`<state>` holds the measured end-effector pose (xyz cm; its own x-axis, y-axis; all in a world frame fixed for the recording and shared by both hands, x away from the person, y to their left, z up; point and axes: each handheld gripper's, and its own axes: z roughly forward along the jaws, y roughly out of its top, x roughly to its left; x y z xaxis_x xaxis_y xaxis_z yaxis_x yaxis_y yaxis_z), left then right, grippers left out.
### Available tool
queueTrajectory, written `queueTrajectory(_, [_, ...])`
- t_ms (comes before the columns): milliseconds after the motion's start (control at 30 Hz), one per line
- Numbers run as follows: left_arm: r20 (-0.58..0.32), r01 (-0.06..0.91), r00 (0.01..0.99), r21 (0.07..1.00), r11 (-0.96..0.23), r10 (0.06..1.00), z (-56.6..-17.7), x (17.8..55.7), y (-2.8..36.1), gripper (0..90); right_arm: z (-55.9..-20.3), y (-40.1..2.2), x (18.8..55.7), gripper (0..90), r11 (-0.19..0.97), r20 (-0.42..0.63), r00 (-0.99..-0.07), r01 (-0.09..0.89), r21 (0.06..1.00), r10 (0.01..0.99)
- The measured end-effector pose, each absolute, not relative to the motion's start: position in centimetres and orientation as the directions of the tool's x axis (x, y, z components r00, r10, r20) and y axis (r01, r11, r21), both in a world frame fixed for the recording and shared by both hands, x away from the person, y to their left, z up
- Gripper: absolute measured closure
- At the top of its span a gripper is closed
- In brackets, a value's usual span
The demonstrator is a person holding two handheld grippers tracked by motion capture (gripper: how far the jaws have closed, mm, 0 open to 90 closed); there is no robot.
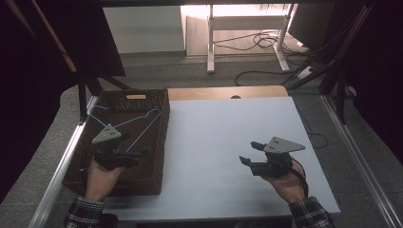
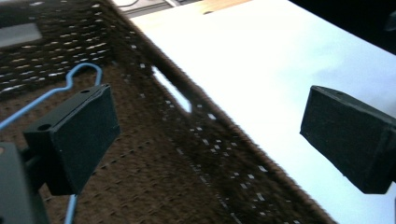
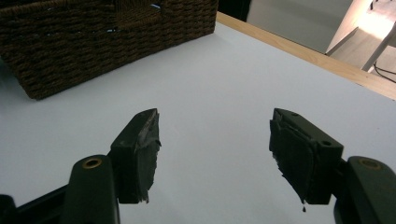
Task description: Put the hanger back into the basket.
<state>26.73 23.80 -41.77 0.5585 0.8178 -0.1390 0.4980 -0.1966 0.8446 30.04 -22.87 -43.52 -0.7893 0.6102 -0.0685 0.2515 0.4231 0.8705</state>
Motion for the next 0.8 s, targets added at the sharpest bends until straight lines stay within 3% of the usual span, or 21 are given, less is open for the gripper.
queueTrajectory(300, [-0.149,0.494,0.594,0.843,-0.212,0.790,-41.9,26.0,21.9,4.4,-43.4,-22.7,29.8,29.5,0.410,-0.050,-0.792,0.260,0.874,0.608])
queueTrajectory(800, [-0.104,0.451,0.642,0.852,-0.265,0.759,-41.8,24.3,18.5,1.0,-43.1,-23.3,28.2,15.7,0.380,-0.008,-0.786,0.289,0.879,0.618])
